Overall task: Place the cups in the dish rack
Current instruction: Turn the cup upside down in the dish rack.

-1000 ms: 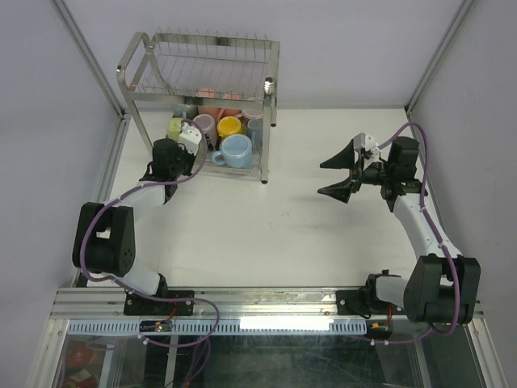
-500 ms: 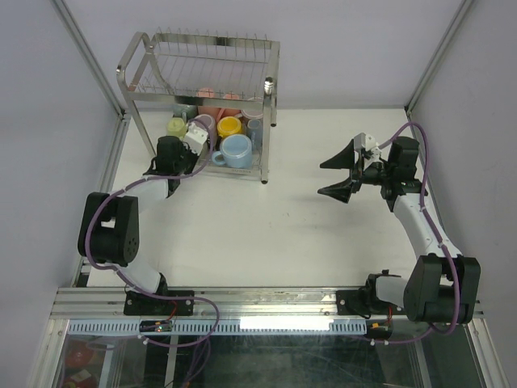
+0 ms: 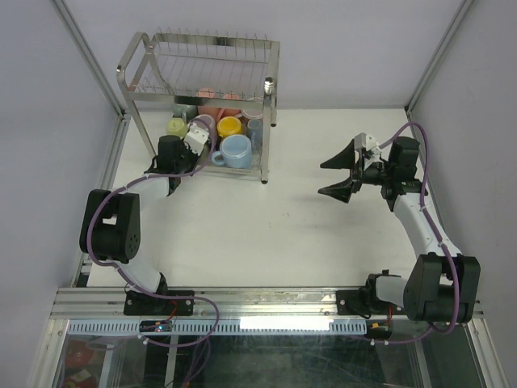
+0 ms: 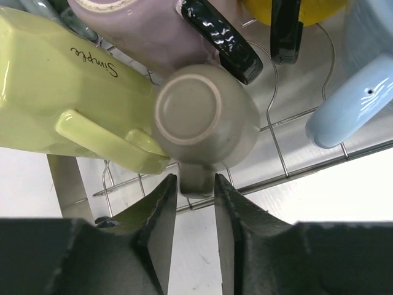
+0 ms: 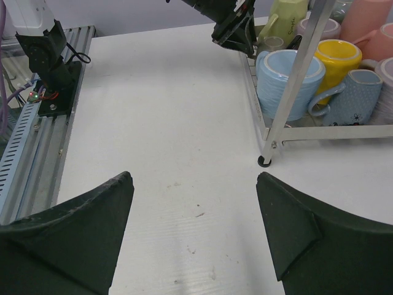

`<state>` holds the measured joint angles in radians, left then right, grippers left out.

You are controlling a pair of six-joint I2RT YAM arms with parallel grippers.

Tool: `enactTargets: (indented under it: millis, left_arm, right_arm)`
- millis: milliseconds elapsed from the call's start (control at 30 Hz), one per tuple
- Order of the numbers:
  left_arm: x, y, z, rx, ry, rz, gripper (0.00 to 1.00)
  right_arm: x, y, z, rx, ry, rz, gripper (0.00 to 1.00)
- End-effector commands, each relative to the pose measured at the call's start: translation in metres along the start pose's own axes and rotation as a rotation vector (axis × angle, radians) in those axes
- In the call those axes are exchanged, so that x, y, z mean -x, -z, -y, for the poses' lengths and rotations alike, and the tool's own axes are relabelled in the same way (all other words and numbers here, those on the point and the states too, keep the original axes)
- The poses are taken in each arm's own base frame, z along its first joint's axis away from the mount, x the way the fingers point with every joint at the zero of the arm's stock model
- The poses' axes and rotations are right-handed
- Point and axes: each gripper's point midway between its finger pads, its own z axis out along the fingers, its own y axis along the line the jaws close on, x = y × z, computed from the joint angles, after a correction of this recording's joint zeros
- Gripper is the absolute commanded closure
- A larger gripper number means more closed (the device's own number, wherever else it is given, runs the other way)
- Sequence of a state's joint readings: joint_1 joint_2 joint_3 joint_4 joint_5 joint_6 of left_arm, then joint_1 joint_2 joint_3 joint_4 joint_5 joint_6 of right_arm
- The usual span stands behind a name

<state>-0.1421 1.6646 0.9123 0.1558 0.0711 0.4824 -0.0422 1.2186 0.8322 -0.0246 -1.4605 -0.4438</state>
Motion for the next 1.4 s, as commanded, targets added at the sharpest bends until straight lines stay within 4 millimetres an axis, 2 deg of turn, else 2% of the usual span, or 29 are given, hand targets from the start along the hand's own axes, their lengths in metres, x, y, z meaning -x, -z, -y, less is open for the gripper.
enactTargets:
  millis: [0,200,400,567,733,867,900,1067,1167,1267,1367]
  left_arm:
    - [0.031,0.001,-0.027,0.083,0.004,0.083,0.69]
    - [0.036,0.009,-0.029,0.100,0.034,0.106,0.64]
    - [0.051,0.037,-0.028,0.137,0.099,0.219,0.48]
    - [0.062,0.062,-0.023,0.138,0.179,0.316,0.41]
    - [0.064,0.084,-0.004,0.079,0.289,0.394,0.39]
    - [0.068,0.115,0.017,0.012,0.410,0.520,0.30]
    - [0.076,0.125,0.019,-0.009,0.440,0.572,0.28]
    - [0.083,0.162,0.046,-0.155,0.666,0.720,0.09]
    - [0.087,0.173,0.059,-0.252,0.799,0.708,0.02]
    - [0.099,0.186,0.071,-0.362,0.886,0.671,0.01]
    - [0.121,0.210,0.078,-0.464,0.912,0.686,0.01]
  right_arm:
    - [0.015,0.002,0.001,0.014,0.058,0.015,0.16]
    - [0.015,0.002,0.002,0.014,0.059,0.015,0.16]
    - [0.016,0.002,0.001,0.014,0.060,0.015,0.16]
    - [0.016,0.002,0.001,0.014,0.059,0.016,0.16]
    - [0.017,0.003,0.002,0.003,0.057,0.012,0.16]
    - [0.019,0.003,0.004,-0.014,0.043,0.008,0.16]
    - [0.020,0.004,0.005,-0.021,0.034,0.006,0.16]
    - [0.031,0.009,0.020,-0.127,-0.007,-0.019,0.16]
    - [0.039,0.016,0.037,-0.240,-0.044,-0.055,0.14]
    - [0.045,0.027,0.052,-0.352,-0.066,-0.108,0.14]
    - [0.052,0.046,0.068,-0.514,-0.049,-0.162,0.10]
